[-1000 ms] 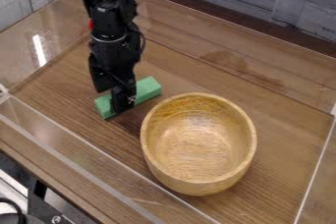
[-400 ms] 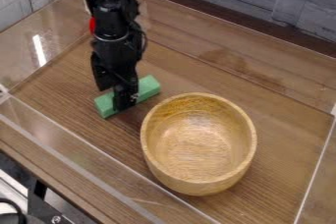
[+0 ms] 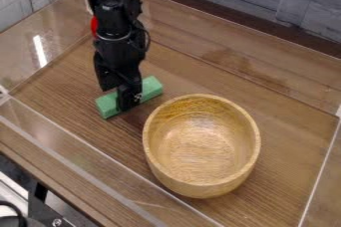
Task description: Put the green stick in the brown bowl
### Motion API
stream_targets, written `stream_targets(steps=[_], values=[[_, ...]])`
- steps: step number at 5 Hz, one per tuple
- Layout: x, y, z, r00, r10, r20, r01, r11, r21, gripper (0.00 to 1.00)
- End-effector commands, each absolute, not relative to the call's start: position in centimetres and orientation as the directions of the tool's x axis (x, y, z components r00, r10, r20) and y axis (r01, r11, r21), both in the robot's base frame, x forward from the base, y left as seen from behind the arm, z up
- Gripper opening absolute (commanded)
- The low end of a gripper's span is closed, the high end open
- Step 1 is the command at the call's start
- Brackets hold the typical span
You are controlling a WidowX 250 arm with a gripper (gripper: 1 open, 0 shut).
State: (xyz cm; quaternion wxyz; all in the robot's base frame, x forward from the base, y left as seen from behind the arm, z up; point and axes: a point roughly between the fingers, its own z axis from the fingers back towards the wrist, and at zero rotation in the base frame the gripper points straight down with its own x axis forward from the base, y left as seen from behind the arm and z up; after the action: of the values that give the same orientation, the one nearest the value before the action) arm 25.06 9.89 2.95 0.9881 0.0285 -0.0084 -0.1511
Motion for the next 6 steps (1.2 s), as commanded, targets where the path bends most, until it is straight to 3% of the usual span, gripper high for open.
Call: stream_targets(steps=[1,2,3,5,6], values=[[26.0,10.8,4.0,0.958,-0.282,0.046,0.278,0.957,0.085,1.0],[26.1,10.9,4.0,0.96,-0.277,0.046,0.273,0.959,0.081,1.0],[26.1,10.8,4.0,0.96,-0.275,0.044,0.271,0.959,0.084,0.0],[26.0,9.8,6.3,0.968,-0.245,0.052,0.237,0.964,0.12,0.0],[26.0,8.4,8.3,0.973,-0.223,0.066,0.211,0.966,0.152,0.0]])
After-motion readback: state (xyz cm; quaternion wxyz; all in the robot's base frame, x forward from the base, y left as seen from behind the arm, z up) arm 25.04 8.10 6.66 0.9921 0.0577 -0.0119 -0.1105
